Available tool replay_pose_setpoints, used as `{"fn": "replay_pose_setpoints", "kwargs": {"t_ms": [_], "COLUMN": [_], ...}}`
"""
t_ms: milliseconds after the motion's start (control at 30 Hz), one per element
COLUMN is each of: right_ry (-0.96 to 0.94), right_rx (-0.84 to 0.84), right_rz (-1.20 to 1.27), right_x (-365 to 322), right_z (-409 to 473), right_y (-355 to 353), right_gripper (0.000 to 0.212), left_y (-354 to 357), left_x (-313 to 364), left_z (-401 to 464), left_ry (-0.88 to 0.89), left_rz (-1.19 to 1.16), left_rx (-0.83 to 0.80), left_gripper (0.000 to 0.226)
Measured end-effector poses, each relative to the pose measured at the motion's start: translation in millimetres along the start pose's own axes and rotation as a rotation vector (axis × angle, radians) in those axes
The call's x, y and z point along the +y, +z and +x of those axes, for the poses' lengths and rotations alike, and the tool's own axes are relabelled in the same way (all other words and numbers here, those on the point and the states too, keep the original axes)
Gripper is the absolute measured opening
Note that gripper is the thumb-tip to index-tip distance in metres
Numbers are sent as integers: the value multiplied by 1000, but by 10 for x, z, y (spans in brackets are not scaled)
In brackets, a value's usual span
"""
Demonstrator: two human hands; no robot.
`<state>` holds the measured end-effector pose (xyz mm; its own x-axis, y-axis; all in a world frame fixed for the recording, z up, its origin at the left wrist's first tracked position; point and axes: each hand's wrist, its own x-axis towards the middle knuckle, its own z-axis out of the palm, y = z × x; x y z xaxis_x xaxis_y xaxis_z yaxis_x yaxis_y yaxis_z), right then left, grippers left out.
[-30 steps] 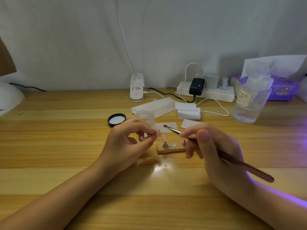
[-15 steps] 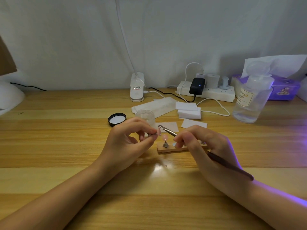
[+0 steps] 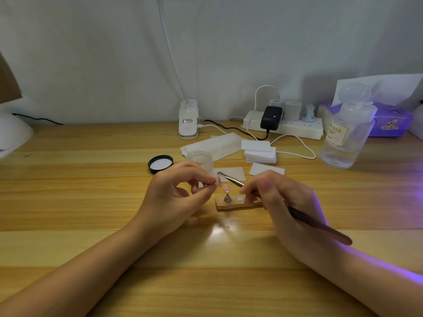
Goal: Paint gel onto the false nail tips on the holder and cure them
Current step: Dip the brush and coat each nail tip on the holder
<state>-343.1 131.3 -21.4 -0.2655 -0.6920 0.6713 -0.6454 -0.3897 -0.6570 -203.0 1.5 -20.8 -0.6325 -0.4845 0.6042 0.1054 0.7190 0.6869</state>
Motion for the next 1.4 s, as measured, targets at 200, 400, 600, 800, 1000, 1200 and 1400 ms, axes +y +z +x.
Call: {"fn": "replay_pose_setpoints", "kwargs": {"t_ms": [200,400,600,800,1000,1200,1400], "right_ry": [-23,22,30,-35,29,43,18], "right_rx": [-24,28,-32,-36,21,-46,-36], "right_rz": [1,101,-3,84,109,77,125], "right_x": [3,-4,-14,-23,-9,-21,-28], "right_z": [-23,-28,-1,-25,-6,3,-22], "right_y": [-4,-22,-7,-10,-15,-13,-22], "right_gripper": [40,39,34,43,35,35,37], "left_y": [-5,4,-4,4,12,2,-1], "left_x": [8,26,25,43,38,27,37], "left_z": [-3,0,3,4,12,14,14], "left_ry": [-1,-9,-21,-8,-12,-10,-9], "left_rz": [-16,-13,-13,-1,16,-1,-2], "left_rx": [-12,-7,-16,5,0,1,3], "left_gripper": [12,10,11,10,10,9,11]}}
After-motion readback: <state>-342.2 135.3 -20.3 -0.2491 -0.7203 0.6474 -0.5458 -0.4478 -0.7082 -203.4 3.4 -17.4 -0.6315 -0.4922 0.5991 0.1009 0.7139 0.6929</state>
